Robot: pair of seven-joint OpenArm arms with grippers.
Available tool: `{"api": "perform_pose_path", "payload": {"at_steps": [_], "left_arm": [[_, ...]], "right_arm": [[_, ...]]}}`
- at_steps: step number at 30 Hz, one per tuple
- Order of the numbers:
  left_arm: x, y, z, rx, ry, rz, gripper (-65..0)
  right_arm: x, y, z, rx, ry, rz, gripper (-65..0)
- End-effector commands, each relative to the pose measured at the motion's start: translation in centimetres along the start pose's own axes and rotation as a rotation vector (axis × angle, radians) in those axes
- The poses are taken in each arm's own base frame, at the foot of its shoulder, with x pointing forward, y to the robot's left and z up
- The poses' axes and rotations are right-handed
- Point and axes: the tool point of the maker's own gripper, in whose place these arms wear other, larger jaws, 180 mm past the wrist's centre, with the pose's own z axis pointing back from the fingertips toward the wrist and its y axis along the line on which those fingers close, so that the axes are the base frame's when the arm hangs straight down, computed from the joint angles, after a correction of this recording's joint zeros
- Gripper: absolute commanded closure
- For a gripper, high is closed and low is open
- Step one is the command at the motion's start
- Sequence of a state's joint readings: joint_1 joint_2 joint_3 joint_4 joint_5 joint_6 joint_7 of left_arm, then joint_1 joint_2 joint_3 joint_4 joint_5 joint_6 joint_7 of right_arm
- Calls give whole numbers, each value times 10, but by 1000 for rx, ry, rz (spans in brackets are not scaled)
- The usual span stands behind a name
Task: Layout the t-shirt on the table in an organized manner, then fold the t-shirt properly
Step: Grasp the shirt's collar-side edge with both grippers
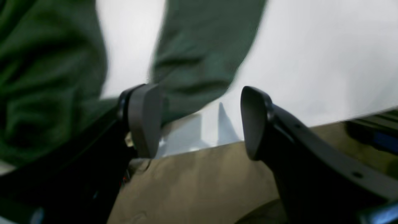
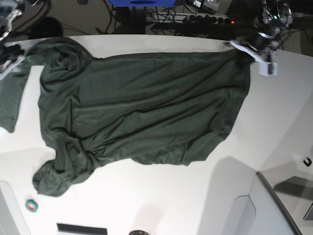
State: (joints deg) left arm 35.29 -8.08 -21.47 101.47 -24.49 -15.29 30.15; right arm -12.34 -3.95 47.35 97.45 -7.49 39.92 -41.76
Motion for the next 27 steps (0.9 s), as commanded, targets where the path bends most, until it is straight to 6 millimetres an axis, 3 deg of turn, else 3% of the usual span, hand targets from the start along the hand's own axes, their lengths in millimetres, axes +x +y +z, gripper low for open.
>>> {"api": "perform_pose_path", "payload": {"at_steps": [1,5,9,12,16,20,27], "left_arm": [[5,3,5,1,-20,-9,-127],[-6,0,5,-2,-5,21,-354],[-24,12,1,24,37,54,-476],[-22,28,1,70,-13,97,-490],[-31,49,3,124,-20,128,-497],[-35,50,2,125,-12,134,-499],[-36,49,-8,122,-9,161,-499]], "right_arm": [[23,12,0,33,-71,17,-368],[45,39,-8,99,-101,67,-368],[60,57,-19,149,-109,94,-368],[70,54,-35,169,-99,86,-368],[70,44,-54,187,-53,77,-368],[75,39,-66,202,-44,65,-368],[68,49,-79,249,-27,36,-368]]}}
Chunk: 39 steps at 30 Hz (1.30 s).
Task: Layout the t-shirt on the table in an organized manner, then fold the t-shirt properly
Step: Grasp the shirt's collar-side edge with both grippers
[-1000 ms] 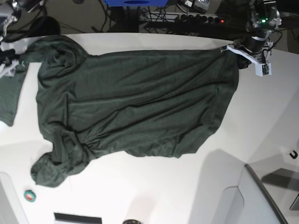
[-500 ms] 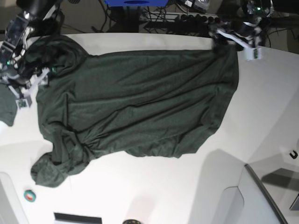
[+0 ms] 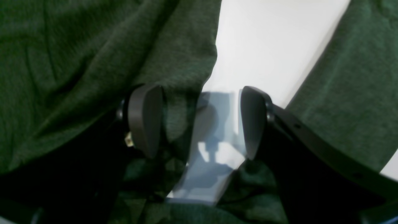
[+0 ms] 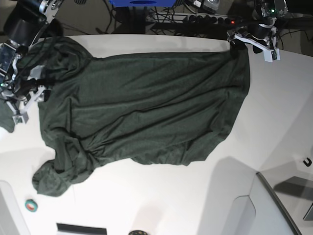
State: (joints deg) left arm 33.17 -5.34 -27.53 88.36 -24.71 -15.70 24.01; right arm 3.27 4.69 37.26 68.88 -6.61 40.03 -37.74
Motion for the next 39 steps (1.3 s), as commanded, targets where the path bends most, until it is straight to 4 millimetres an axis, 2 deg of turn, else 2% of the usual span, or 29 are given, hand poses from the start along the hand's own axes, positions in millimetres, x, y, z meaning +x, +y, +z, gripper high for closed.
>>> {"api": "perform_pose_path", "payload": {"at_steps": [1,4,8,9,17,25,28,30,39], "left_arm": [[9,1,2,-5,-31,-6,-499],[11,0,2,-7,-36,-8,-499],[13,-2,4,-10,-42,-12,-500],[13,-2,4,-10,-42,-12,-500],[13,-2,3,-10,-42,-11,-500],[20,-3,-1,-14,-57,-7,-500],[17,-2,-4,-12,-50,1,-500],[24,-4,-6,-15,-64,-2,-500],[50,-14,-16,-34,-118,-5,-500]], "right_arm": [[13,-6,4,-13,-36,3,-368],[14,-5,4,-12,-38,3,-369],[16,-5,4,-11,-44,2,-455],[18,-5,5,-12,-47,3,-458],[20,6,1,8,-54,-6,-459],[26,5,2,8,-62,-9,-456],[29,-1,6,21,-113,-93,-458],[35,-4,10,40,-151,-134,-458],[31,-2,9,51,-115,-138,-455]]}}
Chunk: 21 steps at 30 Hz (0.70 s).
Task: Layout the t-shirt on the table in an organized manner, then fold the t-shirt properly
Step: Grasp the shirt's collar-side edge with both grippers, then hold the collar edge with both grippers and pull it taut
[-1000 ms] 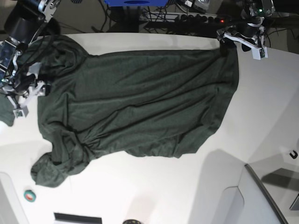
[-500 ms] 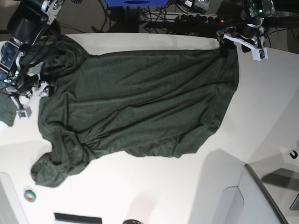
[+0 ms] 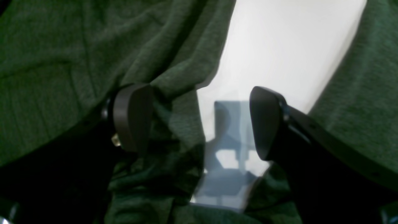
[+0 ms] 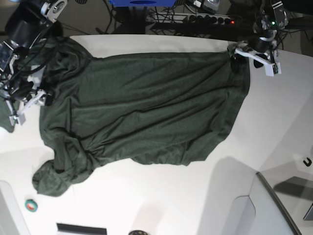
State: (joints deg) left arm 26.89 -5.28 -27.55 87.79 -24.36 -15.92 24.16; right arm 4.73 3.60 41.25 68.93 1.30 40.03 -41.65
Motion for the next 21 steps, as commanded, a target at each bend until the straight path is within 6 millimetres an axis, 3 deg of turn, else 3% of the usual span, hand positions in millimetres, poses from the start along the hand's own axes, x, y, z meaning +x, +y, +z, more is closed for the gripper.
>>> {"api": "perform_pose_path", "payload": {"at_steps": [1,4,11,19,21], "left_arm": [[11,1,2,-3,-32,-10,-500],[20,0,-2,-7,-51,-12,-499],[9,5,-10,3,-19,10,-499],[14,6,-10,1,-28,0,-499],[13,-2,-14,-19,-19,-11,-499]], "right_arm": [[23,-6,6,-11,-63,2,-455],[24,-6,6,-11,-64,2,-455],[33,-3,6,-6,-80,5,-455],[37,-2,6,-5,-90,3,-455],[37,-2,5,-2,-90,2,-455]]}}
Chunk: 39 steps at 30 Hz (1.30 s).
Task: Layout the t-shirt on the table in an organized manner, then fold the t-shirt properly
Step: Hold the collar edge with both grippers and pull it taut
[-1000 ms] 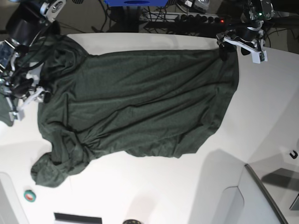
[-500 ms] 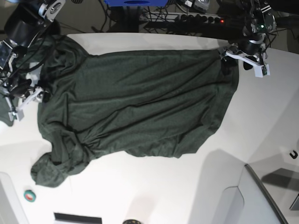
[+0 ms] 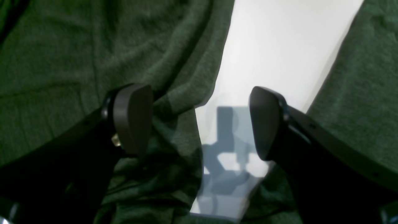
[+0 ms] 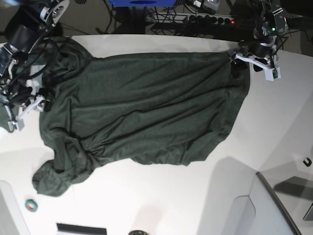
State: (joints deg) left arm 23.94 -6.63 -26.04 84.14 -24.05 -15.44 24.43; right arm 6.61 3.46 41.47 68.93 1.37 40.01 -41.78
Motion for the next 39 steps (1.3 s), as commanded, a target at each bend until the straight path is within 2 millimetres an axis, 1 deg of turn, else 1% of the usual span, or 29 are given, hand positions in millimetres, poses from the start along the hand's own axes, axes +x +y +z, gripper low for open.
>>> {"api": "perform_pose_path", "payload": {"at_steps": [1,4,9,12,14,18,21,24,29,32,34,39], "left_arm": [[13,-3,0,-20,-34,-23,-499],[11,-11,-2,-44,-23,-44,-499],[12,-12,-3,-47,-26,-45,-499],[12,-13,-3,-49,-27,-45,-499],[19,-16,-6,-54,-41,-46,-497],[24,-17,-7,-56,-52,-45,-497],[25,-16,-7,-55,-52,-52,-497],[25,-16,-7,-57,-51,-52,-497],[20,-12,-5,-48,-42,-49,-499],[11,-7,-7,-37,-20,-36,-497],[7,-5,-8,-34,-9,-31,-495],[-3,3,-10,-20,20,-24,-494]], "right_arm": [[20,-3,5,-6,-59,4,-455],[20,-3,5,-4,-59,3,-455],[20,-3,5,-5,-60,3,-455],[30,-8,13,-29,-89,19,-455],[33,-11,21,-51,-105,36,-455],[39,-17,35,-90,-112,67,-455],[43,-19,41,-106,-109,79,-455],[44,-18,41,-106,-112,80,-455],[40,-10,36,-87,-109,68,-455],[40,-8,35,-82,-109,65,-455],[41,-4,34,-74,-114,61,-455],[41,-1,32,-67,-114,57,-455]]}}
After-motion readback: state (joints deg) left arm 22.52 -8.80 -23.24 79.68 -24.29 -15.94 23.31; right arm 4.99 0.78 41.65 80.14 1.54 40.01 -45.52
